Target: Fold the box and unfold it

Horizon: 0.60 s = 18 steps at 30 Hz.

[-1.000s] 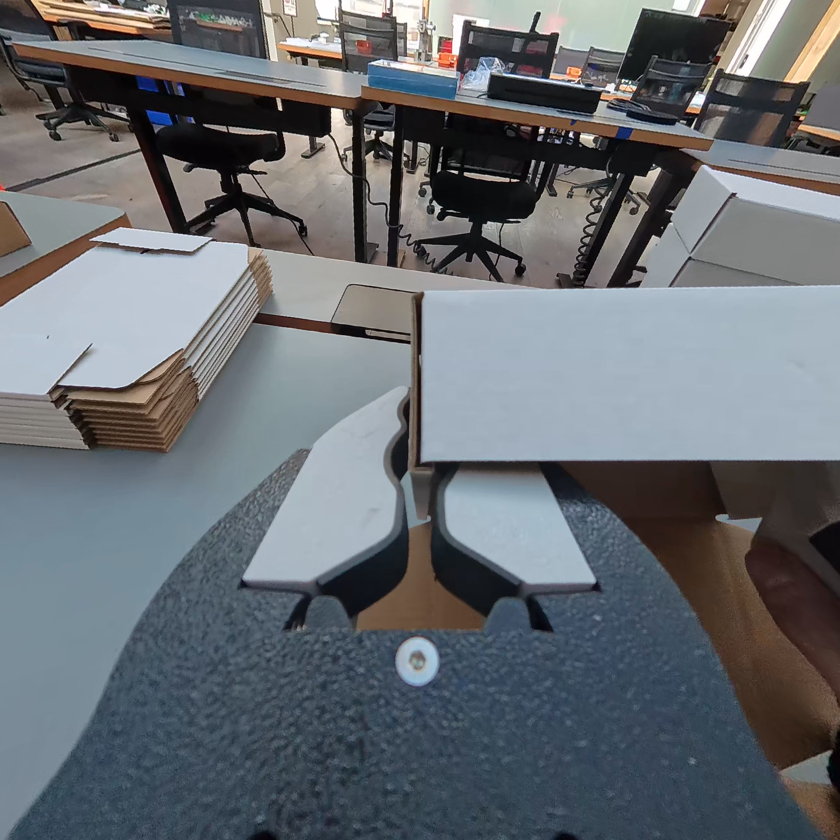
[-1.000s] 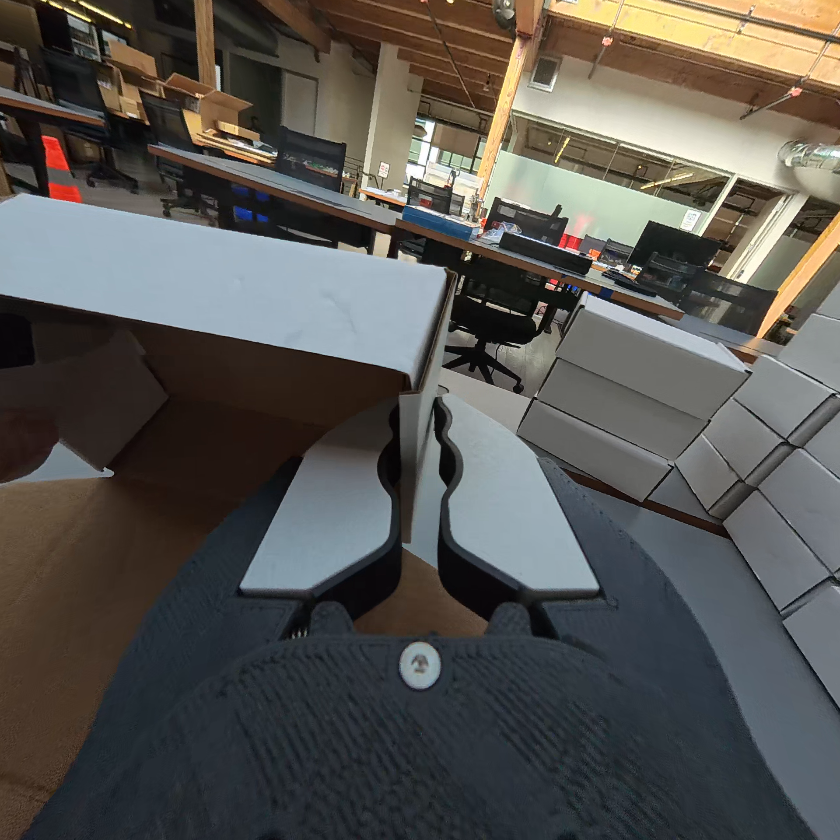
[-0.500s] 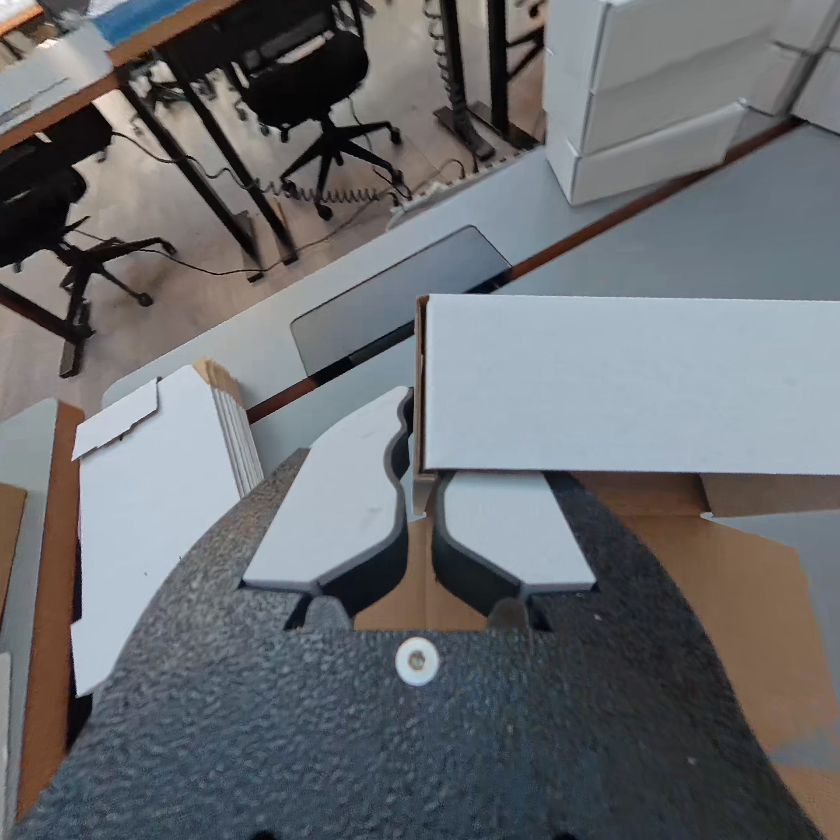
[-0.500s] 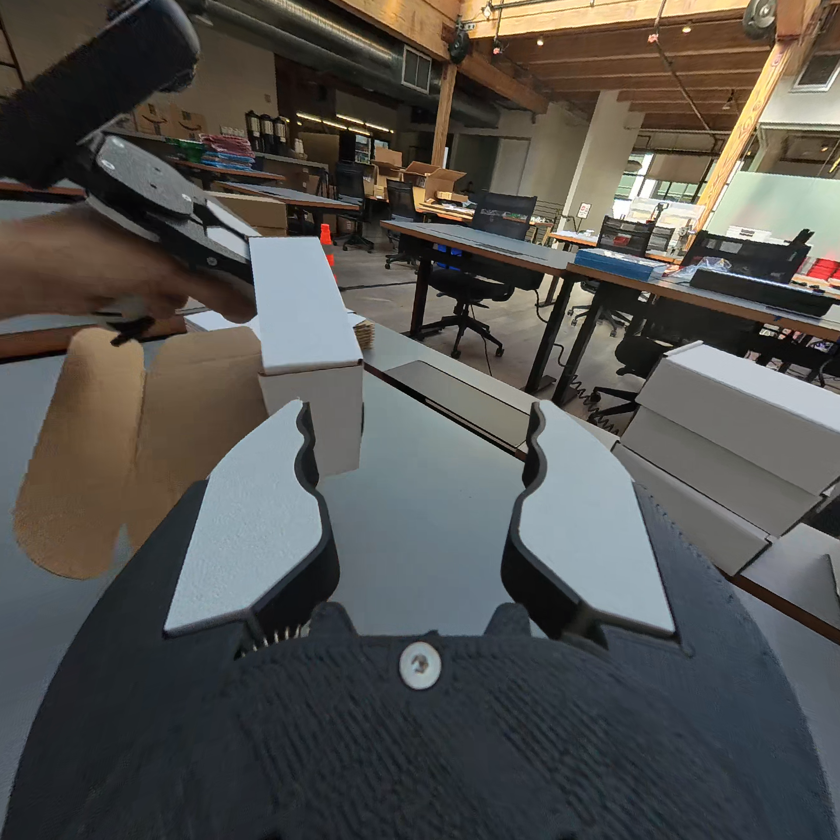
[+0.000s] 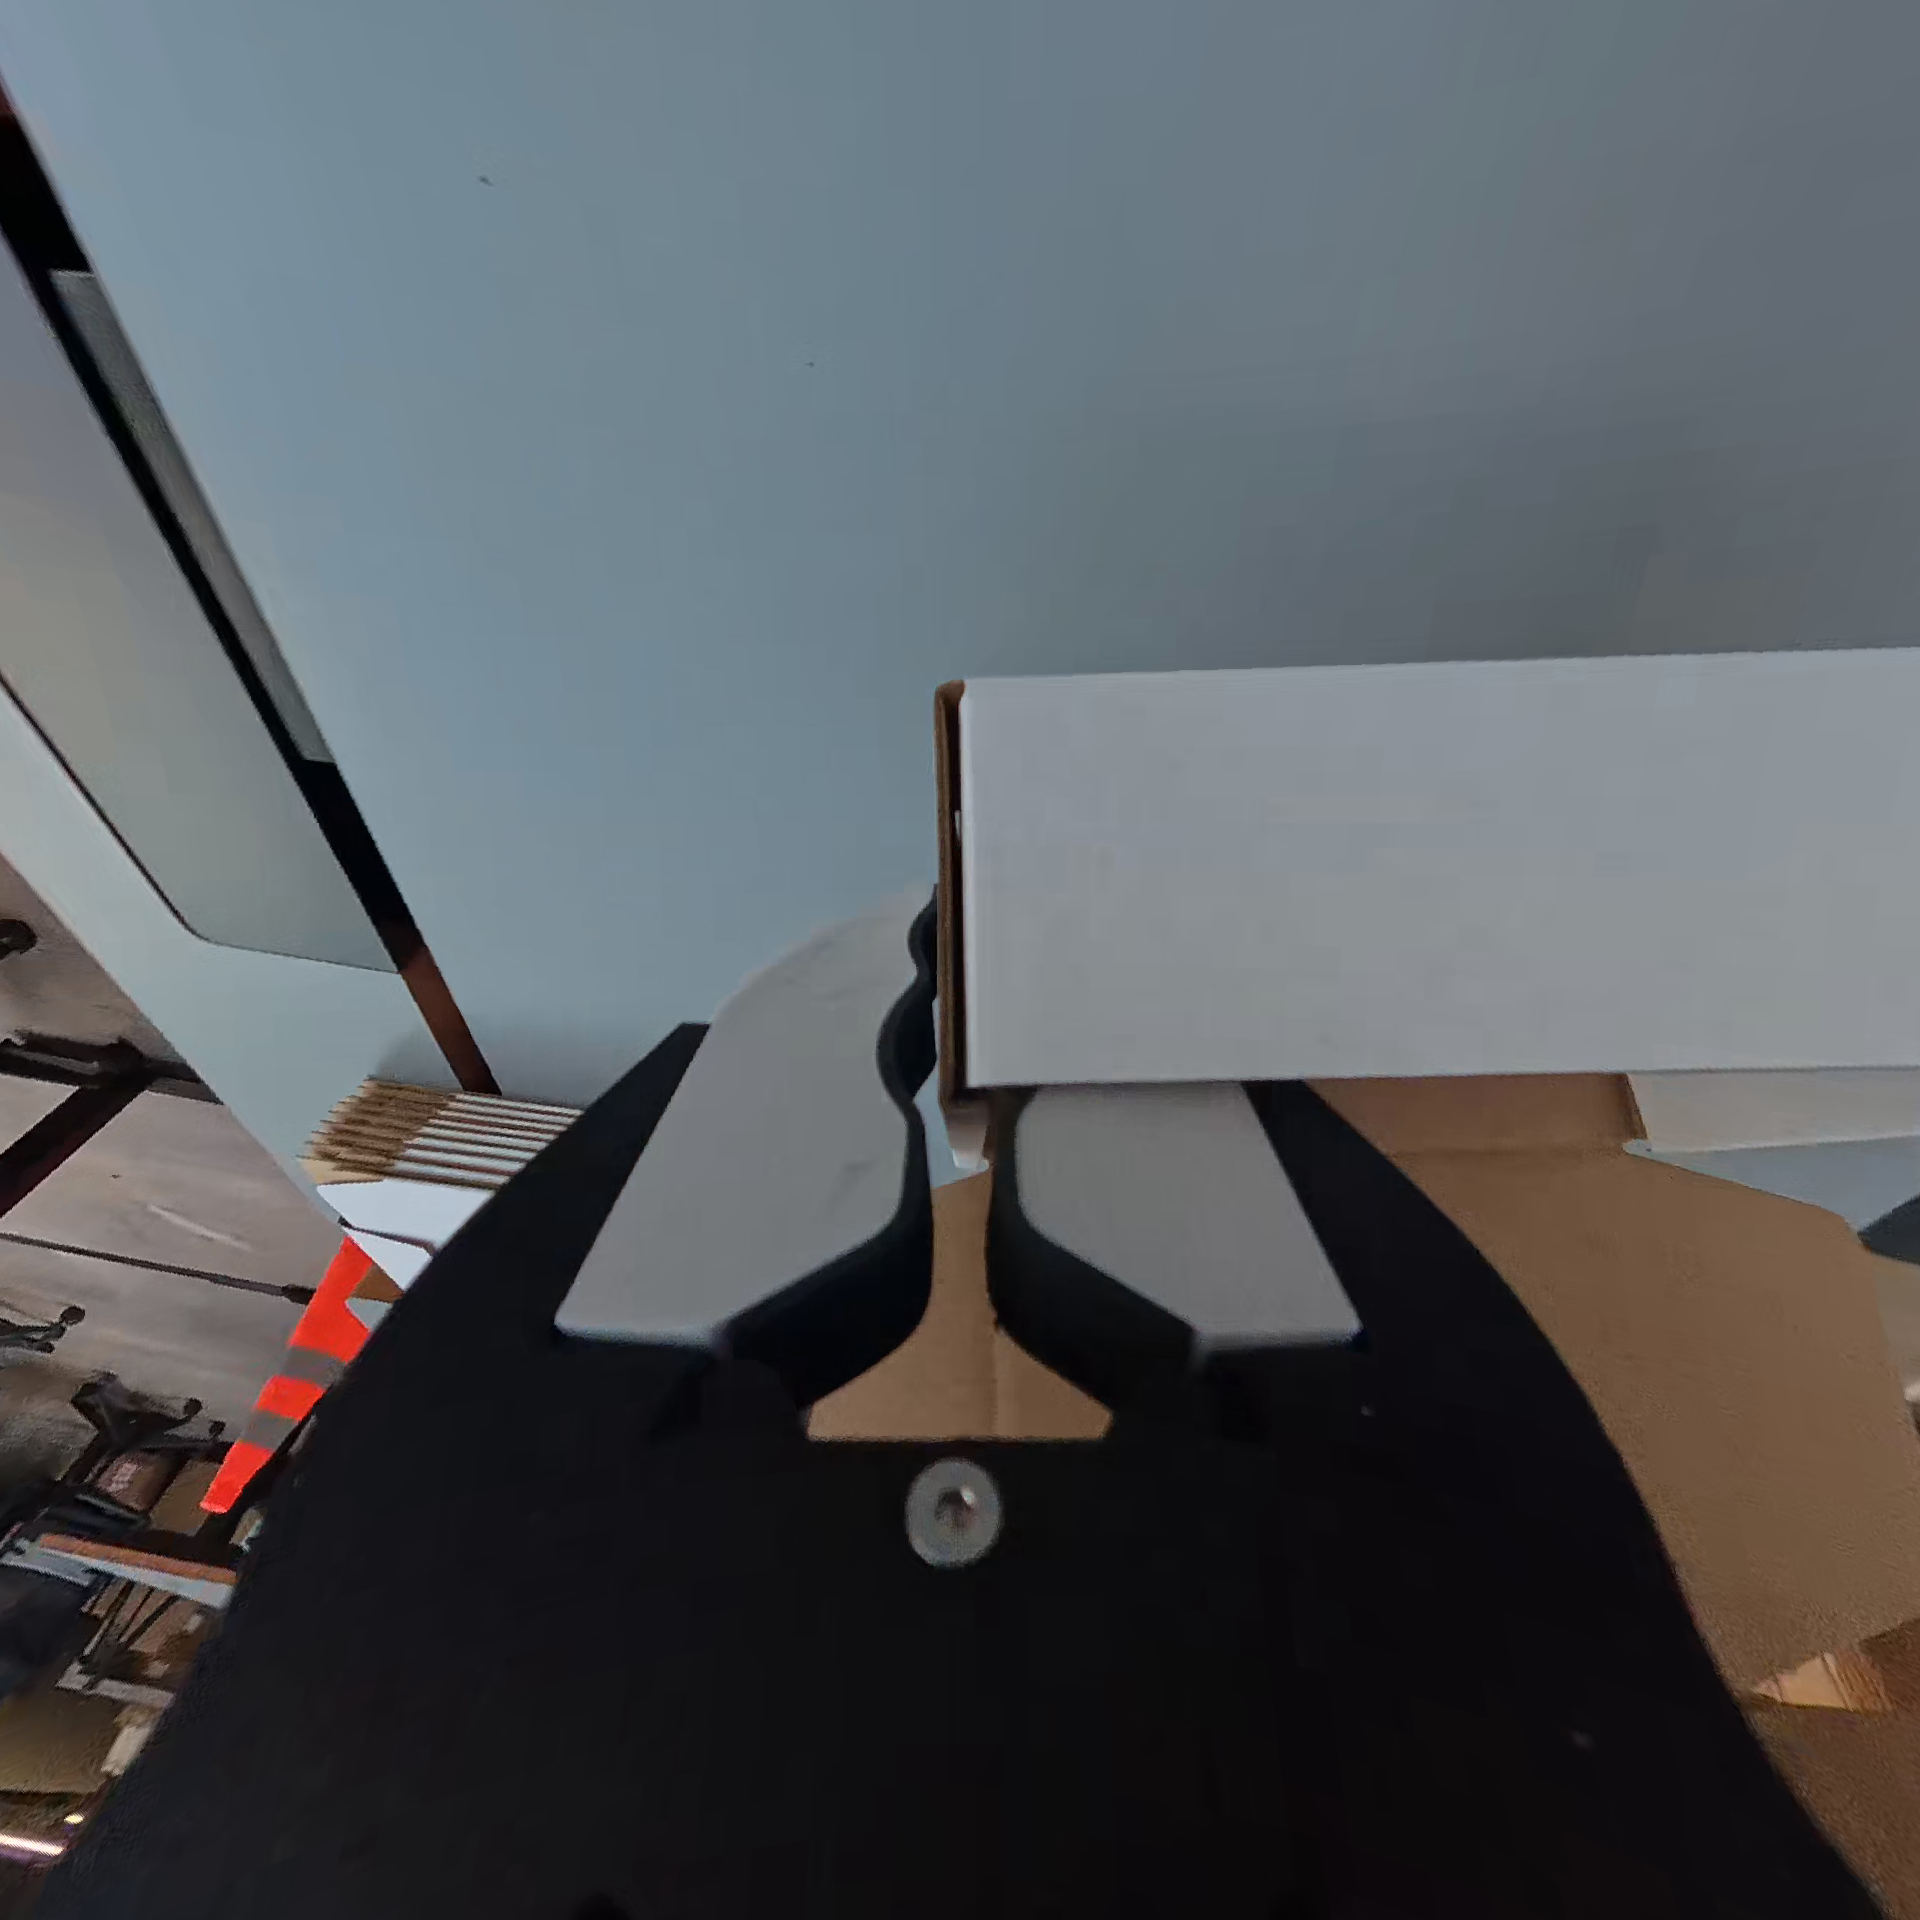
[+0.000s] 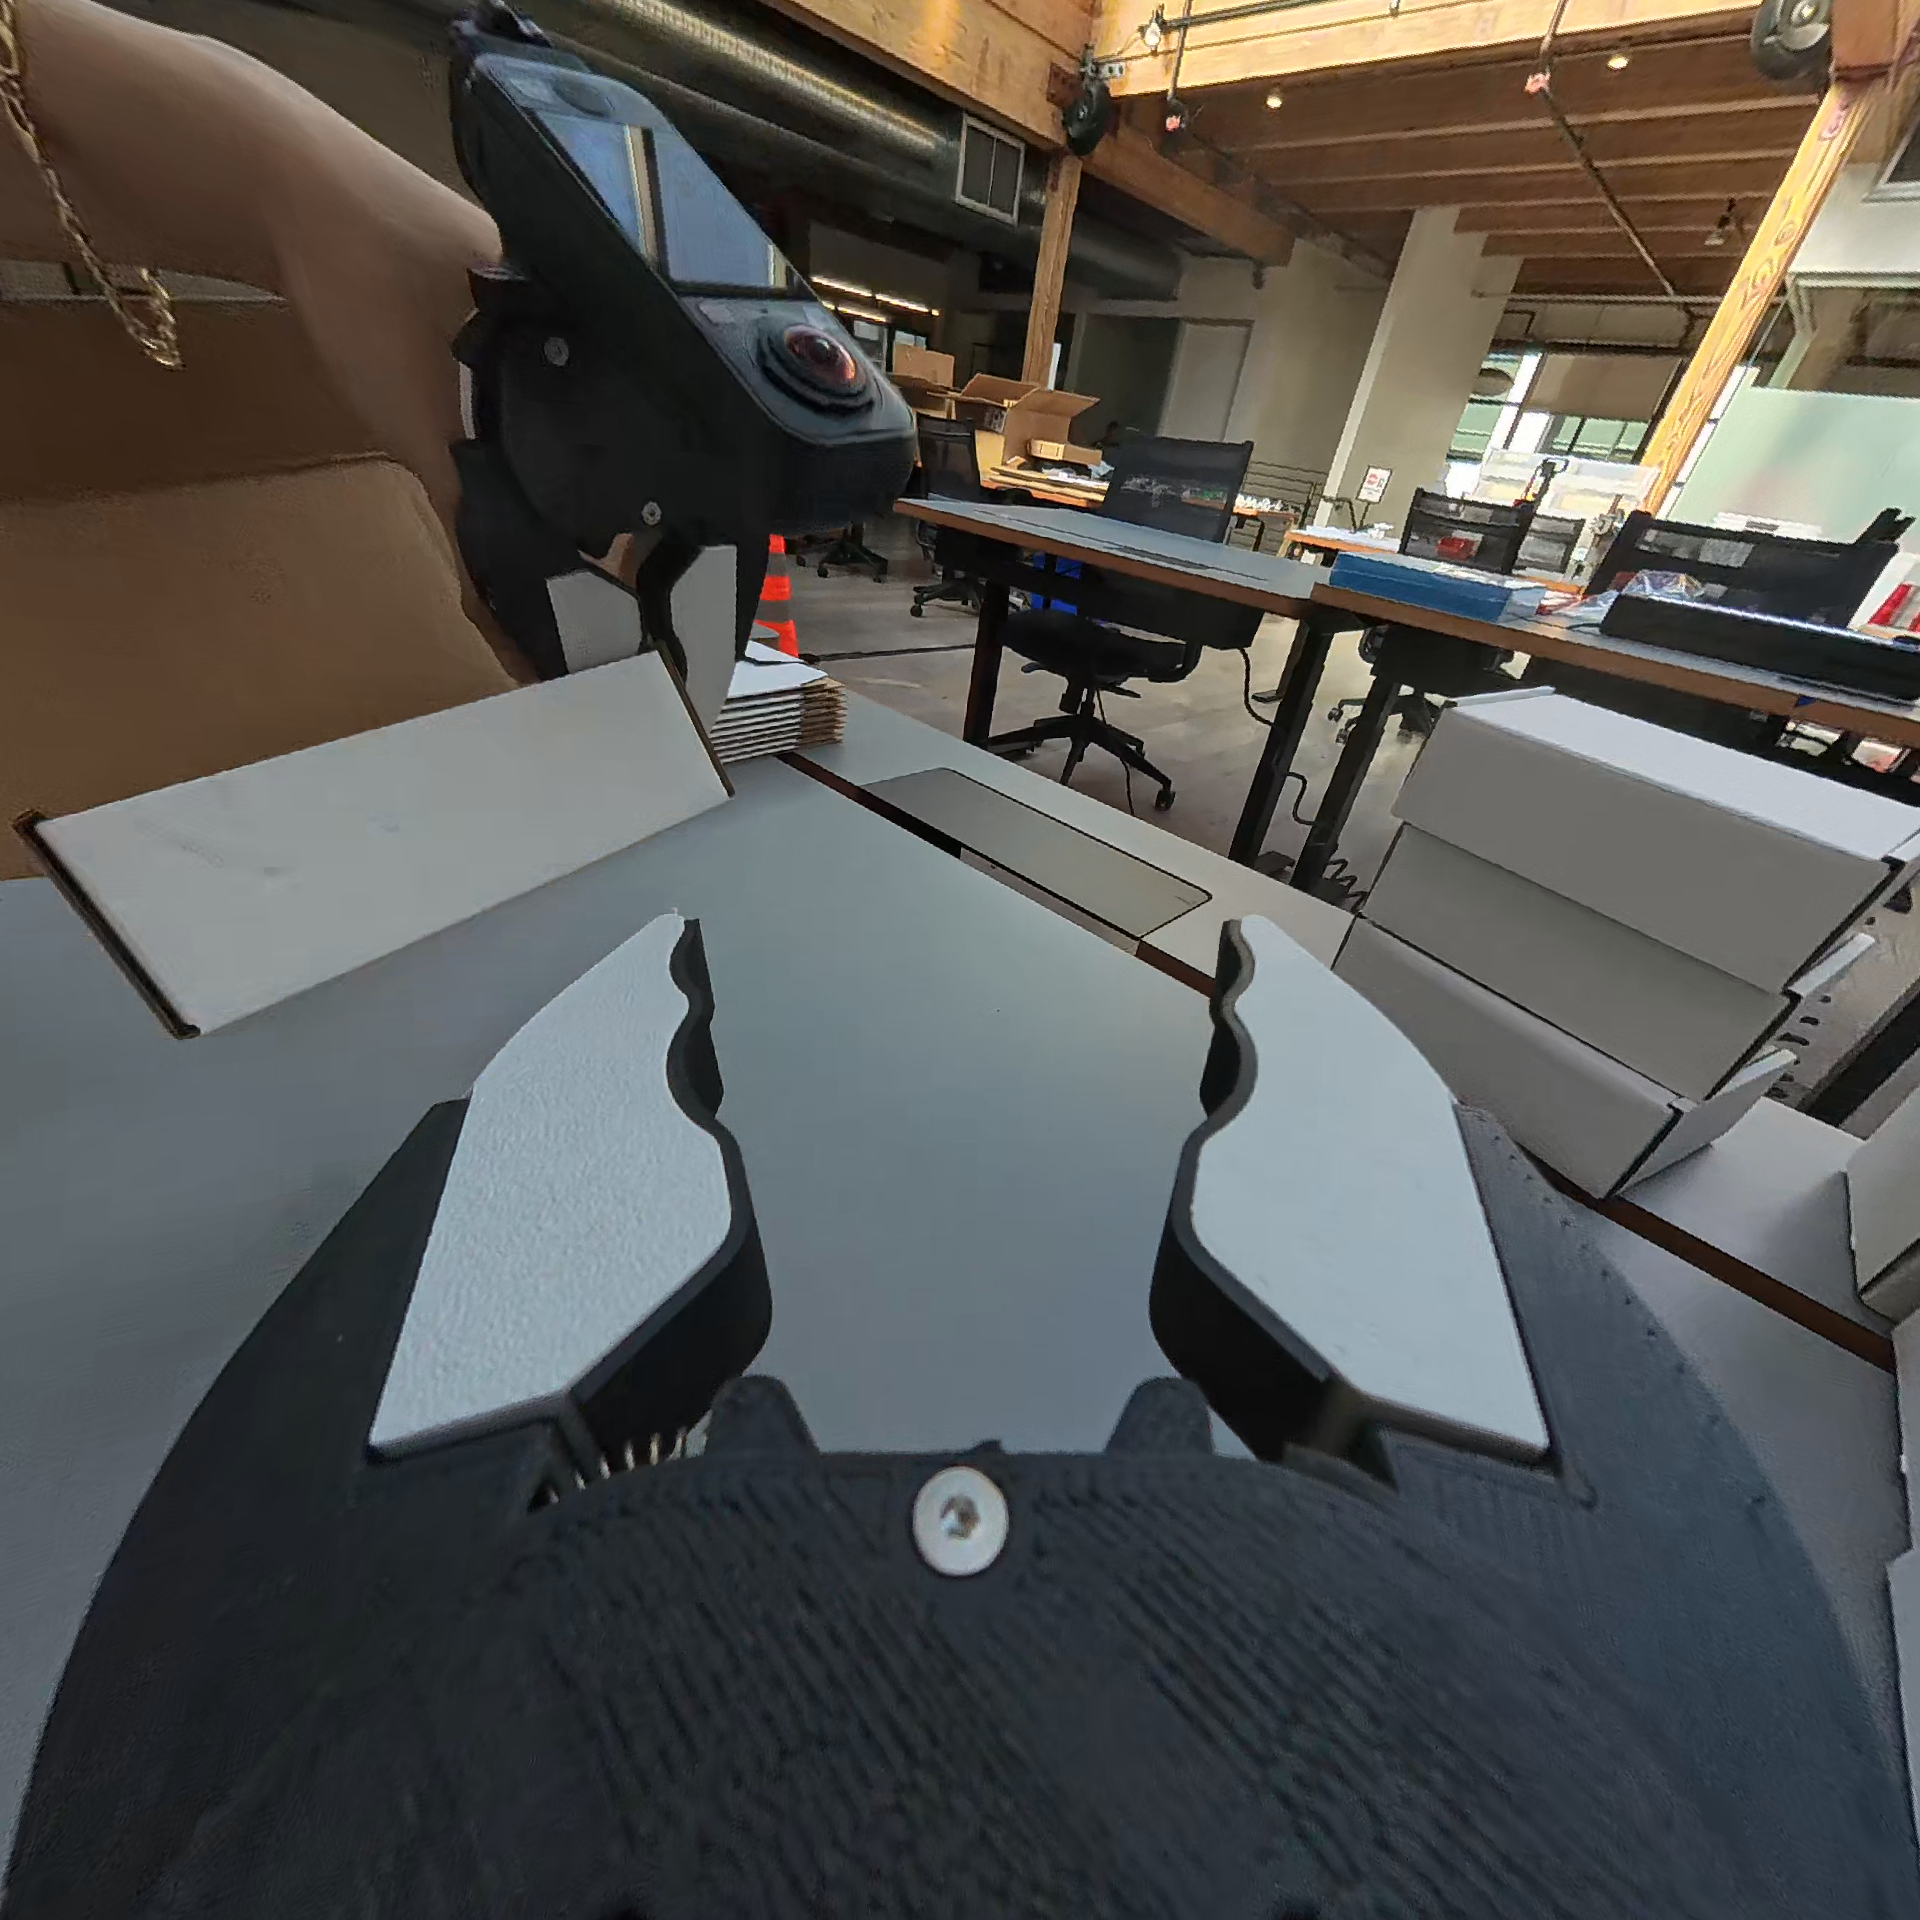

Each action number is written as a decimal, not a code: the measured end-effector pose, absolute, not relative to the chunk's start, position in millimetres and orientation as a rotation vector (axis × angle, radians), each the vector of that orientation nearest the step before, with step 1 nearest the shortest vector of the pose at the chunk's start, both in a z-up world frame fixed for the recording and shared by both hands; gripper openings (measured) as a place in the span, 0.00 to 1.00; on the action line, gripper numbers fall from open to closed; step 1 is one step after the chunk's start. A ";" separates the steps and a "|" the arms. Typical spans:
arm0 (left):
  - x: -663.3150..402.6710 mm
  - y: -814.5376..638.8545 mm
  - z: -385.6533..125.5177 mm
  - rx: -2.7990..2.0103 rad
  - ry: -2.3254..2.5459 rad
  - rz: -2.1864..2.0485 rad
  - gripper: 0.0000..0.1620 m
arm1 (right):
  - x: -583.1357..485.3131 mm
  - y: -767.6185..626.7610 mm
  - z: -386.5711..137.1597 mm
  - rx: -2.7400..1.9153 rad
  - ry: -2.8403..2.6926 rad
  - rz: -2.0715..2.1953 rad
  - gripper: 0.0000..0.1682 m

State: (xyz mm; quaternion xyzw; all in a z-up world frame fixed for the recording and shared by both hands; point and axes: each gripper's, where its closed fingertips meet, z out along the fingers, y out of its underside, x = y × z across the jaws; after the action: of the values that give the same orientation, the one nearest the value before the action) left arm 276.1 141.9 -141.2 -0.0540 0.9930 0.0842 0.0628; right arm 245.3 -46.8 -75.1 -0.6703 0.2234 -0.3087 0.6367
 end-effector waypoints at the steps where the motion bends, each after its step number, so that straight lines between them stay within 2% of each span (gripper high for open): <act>1: 270.7 140.6 -148.2 -0.118 3.043 0.318 0.03 | 245.0 -48.6 -76.2 -1.534 0.506 -0.704 0.55; 9: 249.3 141.7 -197.3 -0.068 3.156 0.734 0.03 | 251.2 -67.3 -75.5 -1.547 0.550 -0.780 0.52; 15: 230.9 160.9 -211.9 -0.060 3.137 1.089 0.03 | 255.2 -72.4 -79.4 -1.550 0.590 -0.784 0.50; 18: 227.7 159.1 -219.9 -0.106 3.127 1.126 0.03 | 257.4 -75.8 -81.6 -1.558 0.610 -0.797 0.50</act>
State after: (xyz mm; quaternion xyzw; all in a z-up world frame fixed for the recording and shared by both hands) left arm 227.7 159.1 -219.9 -0.0319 0.9364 0.3374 -0.0916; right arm 257.4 -75.8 -81.6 -0.6721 0.2630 -0.3440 0.6006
